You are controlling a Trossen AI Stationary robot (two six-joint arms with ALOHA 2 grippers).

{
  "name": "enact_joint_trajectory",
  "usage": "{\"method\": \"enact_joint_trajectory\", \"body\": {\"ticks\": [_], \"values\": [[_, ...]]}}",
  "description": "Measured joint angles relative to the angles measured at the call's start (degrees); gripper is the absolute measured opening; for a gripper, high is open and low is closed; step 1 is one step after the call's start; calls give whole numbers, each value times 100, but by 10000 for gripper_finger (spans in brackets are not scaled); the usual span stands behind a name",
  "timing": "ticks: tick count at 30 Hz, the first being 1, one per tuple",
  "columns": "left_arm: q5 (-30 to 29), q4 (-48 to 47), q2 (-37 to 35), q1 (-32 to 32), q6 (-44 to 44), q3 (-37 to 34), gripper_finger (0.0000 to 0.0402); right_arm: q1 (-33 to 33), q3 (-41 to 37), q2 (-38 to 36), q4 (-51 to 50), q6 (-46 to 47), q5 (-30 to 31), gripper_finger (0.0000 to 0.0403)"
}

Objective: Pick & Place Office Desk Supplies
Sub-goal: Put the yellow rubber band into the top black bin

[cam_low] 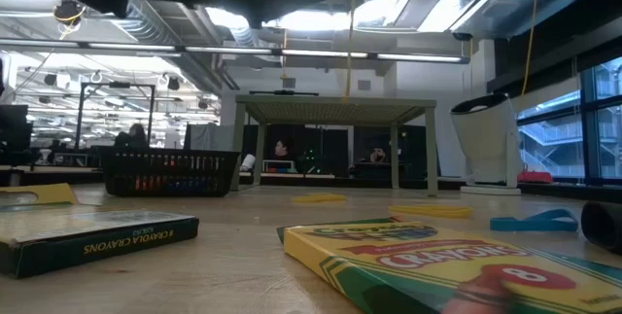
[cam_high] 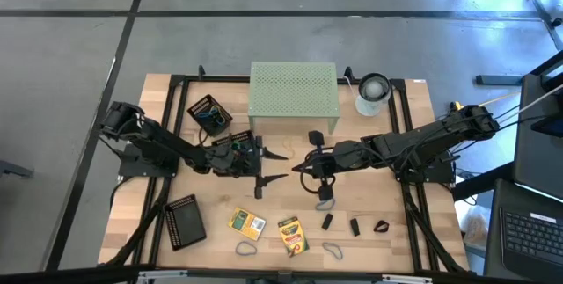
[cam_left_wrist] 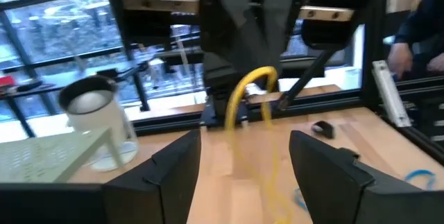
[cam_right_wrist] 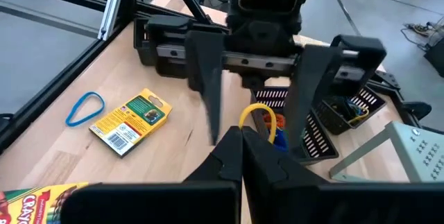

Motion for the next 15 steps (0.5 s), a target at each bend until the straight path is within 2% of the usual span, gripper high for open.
{"method": "enact_joint_trajectory", "body": {"ticks": [8, 11, 15], "values": [[135, -30, 95, -13, -173, 203, 200, 0, 0, -2, 12, 36, 0, 0], [137, -101, 97, -50, -555, 201, 167, 0, 0, -2, -1, 38, 0, 0], [178, -159, 95, -50, -791, 201, 97, 0, 0, -2, -10, 17, 0, 0]]}}
